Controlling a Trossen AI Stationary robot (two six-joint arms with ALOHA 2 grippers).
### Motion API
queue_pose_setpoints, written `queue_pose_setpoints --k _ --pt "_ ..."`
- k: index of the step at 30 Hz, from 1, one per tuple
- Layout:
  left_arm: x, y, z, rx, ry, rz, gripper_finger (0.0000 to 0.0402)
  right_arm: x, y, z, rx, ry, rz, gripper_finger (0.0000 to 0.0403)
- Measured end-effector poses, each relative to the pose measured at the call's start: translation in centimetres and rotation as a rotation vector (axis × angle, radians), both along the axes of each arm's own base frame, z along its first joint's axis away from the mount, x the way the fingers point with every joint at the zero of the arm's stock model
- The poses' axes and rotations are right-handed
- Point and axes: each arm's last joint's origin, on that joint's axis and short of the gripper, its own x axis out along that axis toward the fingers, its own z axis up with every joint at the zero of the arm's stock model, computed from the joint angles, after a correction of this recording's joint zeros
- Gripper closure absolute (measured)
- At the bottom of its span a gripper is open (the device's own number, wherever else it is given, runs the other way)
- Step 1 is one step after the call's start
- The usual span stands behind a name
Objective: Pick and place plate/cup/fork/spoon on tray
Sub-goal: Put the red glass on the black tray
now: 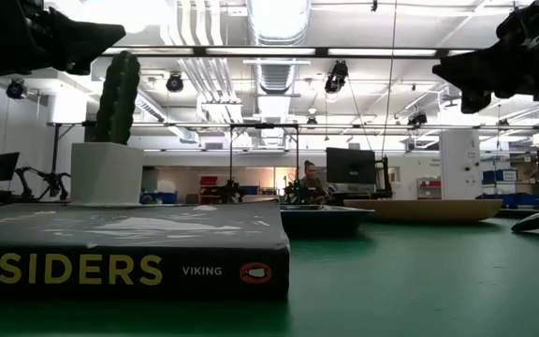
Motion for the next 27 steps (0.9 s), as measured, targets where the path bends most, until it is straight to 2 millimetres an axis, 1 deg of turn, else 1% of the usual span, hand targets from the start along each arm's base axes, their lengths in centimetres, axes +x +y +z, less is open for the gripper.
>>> queue_pose_setpoints --k 4,7,9,13,15,18,21,24,27 --pt "0.0 0.0 0.0 0.0 0.0 0.0 0.0394 -0.1 0.0 0.4 0.133 -0.04 0.021 0.0335" --pt "0.0 0.0 0.0 -0.01 -0.002 -0.003 0.0394 -0.1 0.0 0.4 0.168 -0.041 0.026 0.0335" --pt "0.0 0.0 0.0 -0.101 -0.016 -0.04 0.0394 -0.1 0.0 0.5 0.173 -0.049 0.027 0.0335" --pt "0.0 -0.1 0.0 -0.42 -0.067 -0.139 0.0394 -0.1 0.0 0.8 0.247 -0.085 0.043 0.0335" --pt "0.0 -0.1 0.2 -0.514 -0.1 -0.17 0.0394 -0.2 0.0 1.0 0.243 -0.106 0.047 0.0335" --pt "0.0 0.0 0.4 -0.624 -0.133 -0.207 0.0394 -0.3 0.1 1.4 0.243 -0.148 0.054 0.0335" --pt "0.0 0.0 0.8 -0.721 -0.192 -0.253 0.0394 -0.3 0.1 1.4 0.257 -0.149 0.058 0.0335" --pt "0.1 -0.1 1.5 -0.742 -0.222 -0.271 0.0394 -0.3 0.1 1.3 0.26 -0.14 0.056 0.0335" --pt "0.7 -0.1 2.8 -0.765 -0.212 -0.274 0.0394 -0.3 0.1 1.3 0.259 -0.14 0.057 0.0335"
